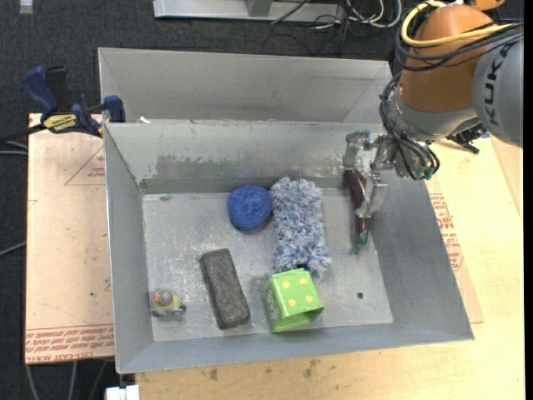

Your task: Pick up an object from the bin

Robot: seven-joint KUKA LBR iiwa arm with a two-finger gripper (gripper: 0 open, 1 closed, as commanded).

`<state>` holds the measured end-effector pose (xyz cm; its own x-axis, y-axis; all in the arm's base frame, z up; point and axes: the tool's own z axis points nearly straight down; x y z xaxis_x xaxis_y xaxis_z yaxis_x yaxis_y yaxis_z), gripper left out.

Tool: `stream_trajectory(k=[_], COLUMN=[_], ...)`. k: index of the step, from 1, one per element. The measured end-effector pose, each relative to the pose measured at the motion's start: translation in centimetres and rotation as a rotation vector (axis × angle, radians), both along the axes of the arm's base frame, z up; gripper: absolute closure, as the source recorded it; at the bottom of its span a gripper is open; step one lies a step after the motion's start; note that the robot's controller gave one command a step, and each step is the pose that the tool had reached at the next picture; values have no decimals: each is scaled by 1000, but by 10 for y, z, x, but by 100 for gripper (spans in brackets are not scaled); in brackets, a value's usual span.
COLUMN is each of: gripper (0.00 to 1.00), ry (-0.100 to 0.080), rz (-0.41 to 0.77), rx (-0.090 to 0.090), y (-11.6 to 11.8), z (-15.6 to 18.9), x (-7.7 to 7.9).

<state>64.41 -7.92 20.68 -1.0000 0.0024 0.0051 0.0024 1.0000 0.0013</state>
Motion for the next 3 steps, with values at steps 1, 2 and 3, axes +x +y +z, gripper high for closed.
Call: stream_trajectory(k=[1,2,3], gripper=[0,0,0], ry=[-7,-15,-6], rz=[1,39,231], rx=[-1,-3,0], y=[0,6,22], z=[5,-38,-81], x=[1,-6,-17])
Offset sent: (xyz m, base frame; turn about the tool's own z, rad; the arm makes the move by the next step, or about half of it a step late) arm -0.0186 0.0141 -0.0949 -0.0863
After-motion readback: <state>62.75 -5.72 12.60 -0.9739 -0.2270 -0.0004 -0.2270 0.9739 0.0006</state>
